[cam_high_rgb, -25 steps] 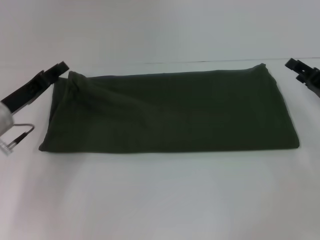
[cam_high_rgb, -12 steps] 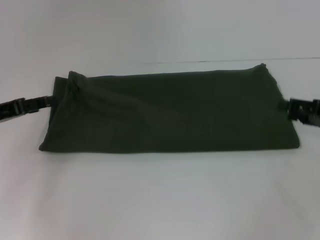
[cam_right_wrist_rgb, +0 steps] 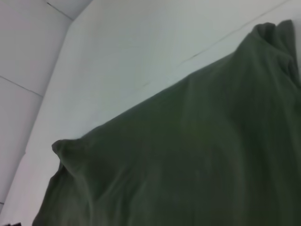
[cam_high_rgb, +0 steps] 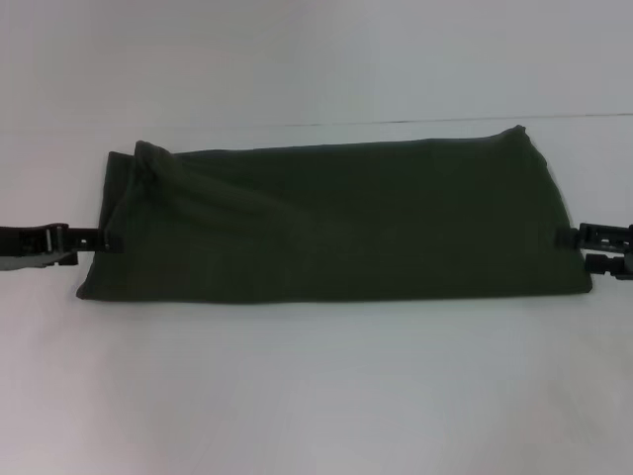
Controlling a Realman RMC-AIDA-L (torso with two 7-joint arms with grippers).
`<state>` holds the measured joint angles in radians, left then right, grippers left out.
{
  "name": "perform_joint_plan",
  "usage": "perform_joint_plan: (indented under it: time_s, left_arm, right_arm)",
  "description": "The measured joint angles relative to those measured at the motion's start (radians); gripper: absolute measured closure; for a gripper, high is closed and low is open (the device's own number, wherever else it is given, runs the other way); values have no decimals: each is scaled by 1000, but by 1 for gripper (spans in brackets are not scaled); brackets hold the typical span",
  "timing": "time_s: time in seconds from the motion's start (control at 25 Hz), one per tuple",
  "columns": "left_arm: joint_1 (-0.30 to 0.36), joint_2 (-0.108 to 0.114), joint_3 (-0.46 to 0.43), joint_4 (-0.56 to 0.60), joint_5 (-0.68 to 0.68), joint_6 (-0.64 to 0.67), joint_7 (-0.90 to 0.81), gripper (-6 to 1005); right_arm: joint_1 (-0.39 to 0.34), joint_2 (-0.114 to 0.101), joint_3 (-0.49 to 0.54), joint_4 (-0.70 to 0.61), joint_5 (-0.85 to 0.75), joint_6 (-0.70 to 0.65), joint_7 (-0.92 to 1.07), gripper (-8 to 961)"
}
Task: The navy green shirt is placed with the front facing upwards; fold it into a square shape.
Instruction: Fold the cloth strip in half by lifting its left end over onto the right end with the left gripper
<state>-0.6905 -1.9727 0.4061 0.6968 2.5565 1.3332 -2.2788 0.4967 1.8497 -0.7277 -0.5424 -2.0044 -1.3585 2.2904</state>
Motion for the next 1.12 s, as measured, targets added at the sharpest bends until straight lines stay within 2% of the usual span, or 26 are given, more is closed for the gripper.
perform_joint_plan:
  time_s: [0.12,0.48,1.12]
  left_arm:
    - [-9,1,10,-24,2,-10,2,148]
    - [-7,-9,94,-31,25,-107,-20,149]
    - [-19,-9,124,-57,37,-100,-30,164]
  right_arm:
    - [4,0,5,3,-27,-2,4,8]
    - [12,7,5,4,-46,13,7,8]
    - [16,10,5,5,-47,29,6,9]
